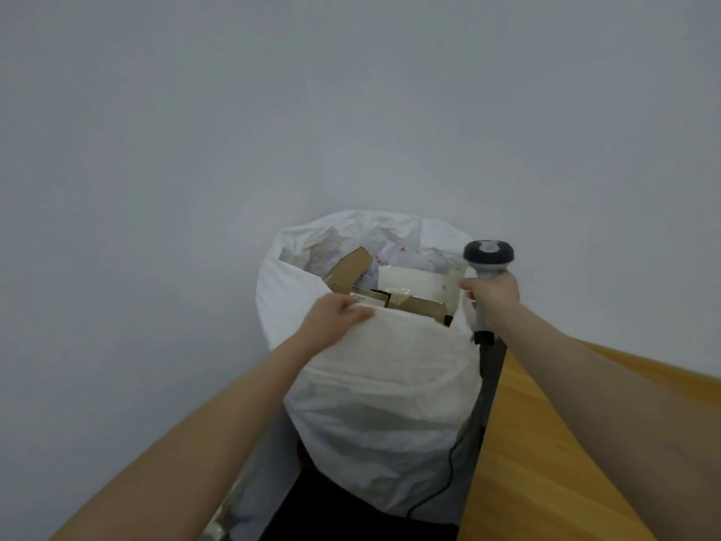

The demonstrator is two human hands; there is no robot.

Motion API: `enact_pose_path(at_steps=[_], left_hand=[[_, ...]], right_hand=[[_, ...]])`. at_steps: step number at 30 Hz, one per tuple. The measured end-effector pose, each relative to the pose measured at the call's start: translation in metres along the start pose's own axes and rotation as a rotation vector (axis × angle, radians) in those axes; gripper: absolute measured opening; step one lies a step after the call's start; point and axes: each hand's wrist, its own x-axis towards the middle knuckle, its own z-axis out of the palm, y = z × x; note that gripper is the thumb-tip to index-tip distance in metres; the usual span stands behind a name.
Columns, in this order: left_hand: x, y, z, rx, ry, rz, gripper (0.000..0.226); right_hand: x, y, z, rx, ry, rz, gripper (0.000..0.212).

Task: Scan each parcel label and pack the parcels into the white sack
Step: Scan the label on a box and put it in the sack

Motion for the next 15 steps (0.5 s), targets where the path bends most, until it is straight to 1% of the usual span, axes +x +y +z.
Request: enact_pose_path(at_steps=[1,2,4,5,6,7,9,10,11,12,13,15], left_hand=[[0.006,0.002,-0.004,-0.039,0.042,-0.020,0.040],[0.011,0.005,-0.007,-0.067,0.077,-0.034,0.043],[0.021,0.009,-0.008,-0.076,0.108,-0.048,0.035],[0.024,0.010,-0.007,-0.066,0.113,-0.051,0.031],[0.026,0.010,-0.006,-0.069,0.114,-0.056,0.029],[0.027,0.009,-0.005,-0.095,0.116,-0.061,0.028],[0.026,0.004,-0.003,-0.164,0.160,-0.054,0.029],[0.023,0.003,-0.002,-0.199,0.212,-0.044,0.026],[0.018,0.002,-0.002,-0.224,0.264,-0.029,0.016],[0.013,0.001,-0.003,-0.206,0.298,0.007,0.012],[0.009,-0.003,-0.004,-0.115,0.296,0.073,0.031],[0.002,-0.017,-0.008,0.164,0.120,0.193,0.073]], right_hand=[[-0.007,-0.003,-0.003,0.033,-0.059,-0.070,0.029],[-0.016,-0.006,-0.005,0.059,-0.152,-0.128,0.030],[-0.036,-0.006,0.001,0.020,-0.380,-0.178,0.028],[-0.045,-0.002,0.007,-0.034,-0.462,-0.185,0.027],[-0.052,0.003,0.015,-0.108,-0.497,-0.194,0.028],[-0.057,0.009,0.023,-0.207,-0.487,-0.217,0.028],[-0.060,0.018,0.038,-0.393,-0.372,-0.279,0.025],[-0.059,0.018,0.042,-0.414,-0.305,-0.282,0.023],[-0.058,0.014,0.044,-0.370,-0.254,-0.268,0.021],[-0.055,0.007,0.044,-0.292,-0.222,-0.246,0.019],[-0.052,-0.002,0.042,-0.212,-0.204,-0.231,0.019],[-0.047,-0.023,0.036,-0.102,-0.211,-0.245,0.016]])
